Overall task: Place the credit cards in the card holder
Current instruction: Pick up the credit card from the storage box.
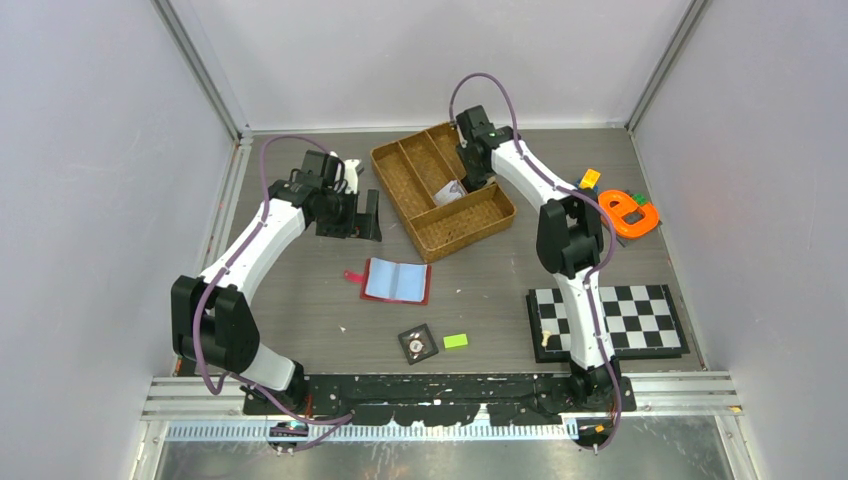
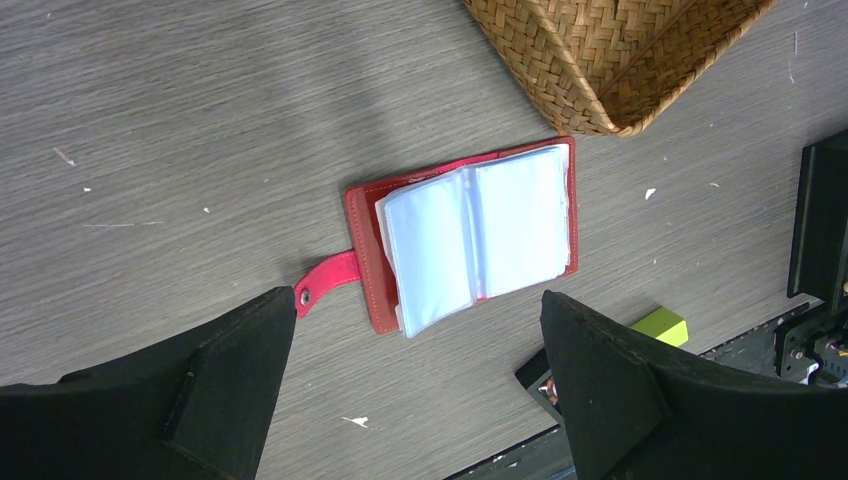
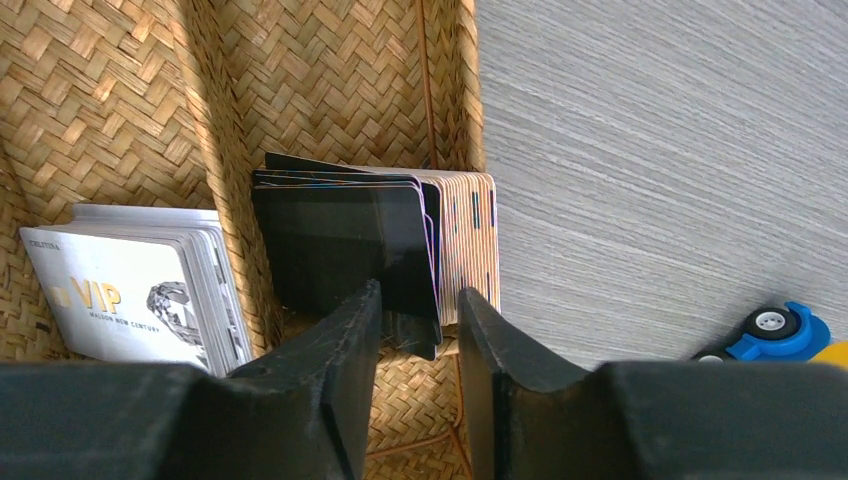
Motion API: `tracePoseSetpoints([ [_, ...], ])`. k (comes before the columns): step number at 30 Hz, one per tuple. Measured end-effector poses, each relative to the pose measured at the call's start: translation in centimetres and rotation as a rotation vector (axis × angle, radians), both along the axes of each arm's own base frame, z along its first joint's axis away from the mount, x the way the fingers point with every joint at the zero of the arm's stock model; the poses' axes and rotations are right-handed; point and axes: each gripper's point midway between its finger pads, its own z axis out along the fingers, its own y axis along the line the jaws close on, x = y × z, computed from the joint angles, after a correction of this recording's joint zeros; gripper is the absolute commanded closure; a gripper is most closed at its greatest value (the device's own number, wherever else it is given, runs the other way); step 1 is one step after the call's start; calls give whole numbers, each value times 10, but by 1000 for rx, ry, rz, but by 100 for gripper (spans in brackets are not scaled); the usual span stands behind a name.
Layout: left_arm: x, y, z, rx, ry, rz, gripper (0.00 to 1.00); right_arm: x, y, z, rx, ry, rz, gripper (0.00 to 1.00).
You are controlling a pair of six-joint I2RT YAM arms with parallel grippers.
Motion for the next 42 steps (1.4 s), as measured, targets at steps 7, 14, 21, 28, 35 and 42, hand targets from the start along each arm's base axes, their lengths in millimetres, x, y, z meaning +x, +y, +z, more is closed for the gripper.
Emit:
tracePoseSetpoints([
  [7, 0, 0, 0, 0, 1, 0, 5, 4, -4, 8, -18, -25, -18, 72],
  [14, 0, 0, 0, 0, 1, 0, 5, 4, -3, 9, -21, -29, -18, 86],
  [21, 0, 0, 0, 0, 1, -1, 5, 5, -2, 10, -16, -31, -17, 95],
  [28, 0, 0, 0, 0, 2, 0, 5, 4, -1, 12, -10, -34, -13, 100],
  [35, 0, 0, 0, 0, 2, 0, 5, 3, 2, 14, -5, -41, -6, 100],
  [42, -1, 0, 0, 0, 2, 0, 5, -1, 7, 25, 2, -60, 3, 99],
])
